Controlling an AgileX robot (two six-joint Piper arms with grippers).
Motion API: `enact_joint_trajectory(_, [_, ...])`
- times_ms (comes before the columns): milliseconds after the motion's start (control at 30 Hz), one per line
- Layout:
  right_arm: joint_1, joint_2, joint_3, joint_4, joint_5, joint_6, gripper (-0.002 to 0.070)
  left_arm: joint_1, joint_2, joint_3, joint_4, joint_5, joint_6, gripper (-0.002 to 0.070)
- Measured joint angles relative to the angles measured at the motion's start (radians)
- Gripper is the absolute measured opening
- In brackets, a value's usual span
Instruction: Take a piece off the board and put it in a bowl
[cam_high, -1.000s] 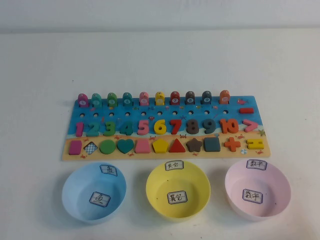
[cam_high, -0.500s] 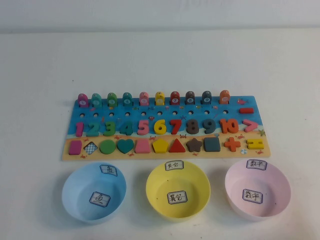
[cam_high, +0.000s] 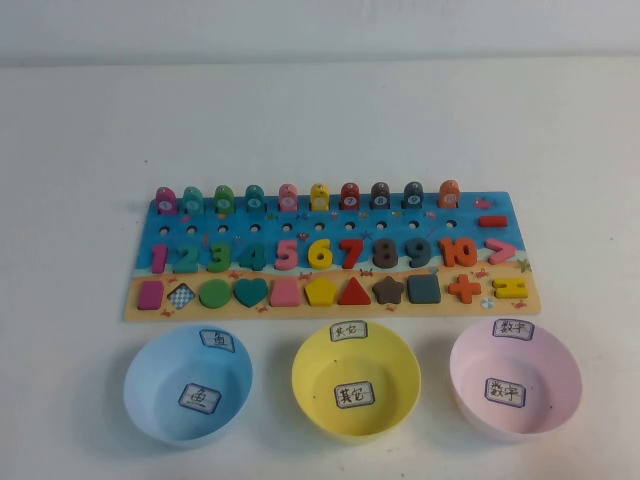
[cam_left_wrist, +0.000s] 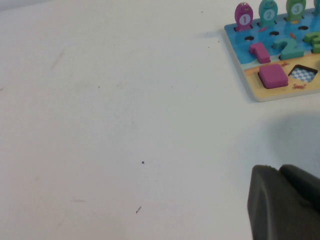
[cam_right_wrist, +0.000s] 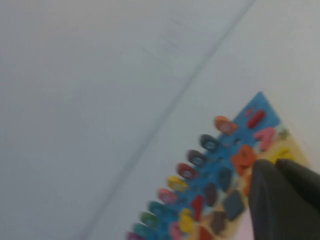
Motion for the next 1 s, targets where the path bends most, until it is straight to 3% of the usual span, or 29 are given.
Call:
enact_joint_trajectory(133, [0.0,0.0,0.0,0.246,-0.057,-0.003,-0.0017,0.0,0.0,0.0,0.0,0.0,0.0,-0.0005])
enact_joint_trajectory(633, [0.0,0.006,-0.009,0.233,-0.017,-0.305,-0.0017,0.0,0.0,0.0,0.0,0.0,0.0,-0.0005])
enact_joint_trajectory(767, [0.0,0.148,-0.154,0.064,0.057,-0.351,-0.0017,0.0,0.0,0.0,0.0,0.0,0.0,-0.0005])
enact_joint_trajectory(900, [0.0,0.384,-0.423,-0.261,0.239,-0.363,-0.0017,0.0,0.0,0.0,0.0,0.0,0.0,-0.0005])
enact_joint_trajectory(1000, [0.004,0.563,-0.611,-0.378,0.351,-0.368,-0.0017,0.0,0.0,0.0,0.0,0.0,0.0,-0.0005])
